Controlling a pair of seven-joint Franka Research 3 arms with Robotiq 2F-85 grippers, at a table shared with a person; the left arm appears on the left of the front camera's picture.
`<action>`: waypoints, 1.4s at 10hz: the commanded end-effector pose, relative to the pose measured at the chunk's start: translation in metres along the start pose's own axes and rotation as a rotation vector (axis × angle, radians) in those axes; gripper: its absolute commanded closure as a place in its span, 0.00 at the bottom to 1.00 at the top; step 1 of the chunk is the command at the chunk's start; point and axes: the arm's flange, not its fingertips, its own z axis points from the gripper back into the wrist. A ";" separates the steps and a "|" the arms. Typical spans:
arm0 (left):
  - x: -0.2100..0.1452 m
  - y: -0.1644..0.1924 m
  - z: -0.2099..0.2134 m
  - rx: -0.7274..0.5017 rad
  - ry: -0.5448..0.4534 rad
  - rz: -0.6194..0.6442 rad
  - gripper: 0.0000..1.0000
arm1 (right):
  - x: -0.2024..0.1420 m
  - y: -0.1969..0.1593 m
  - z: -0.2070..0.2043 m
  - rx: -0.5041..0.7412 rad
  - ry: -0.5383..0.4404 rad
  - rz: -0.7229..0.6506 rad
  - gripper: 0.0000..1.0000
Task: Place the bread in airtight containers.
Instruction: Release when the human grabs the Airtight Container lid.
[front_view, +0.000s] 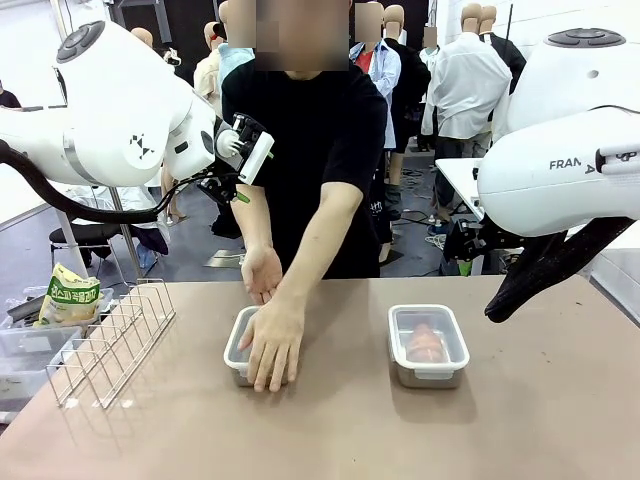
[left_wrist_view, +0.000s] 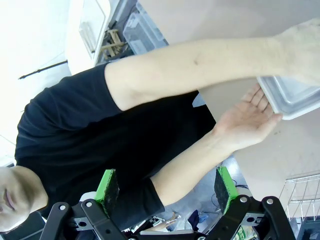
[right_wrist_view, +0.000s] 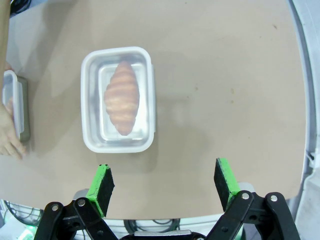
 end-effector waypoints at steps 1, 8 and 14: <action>0.000 0.001 0.001 0.003 0.001 -0.001 0.00 | 0.001 -0.001 0.000 0.005 0.001 0.002 0.00; 0.000 0.001 0.001 0.003 0.001 -0.001 0.00 | 0.001 -0.001 0.000 0.005 0.001 0.002 0.00; 0.000 0.001 0.001 0.003 0.001 -0.001 0.00 | 0.001 -0.001 0.000 0.005 0.001 0.002 0.00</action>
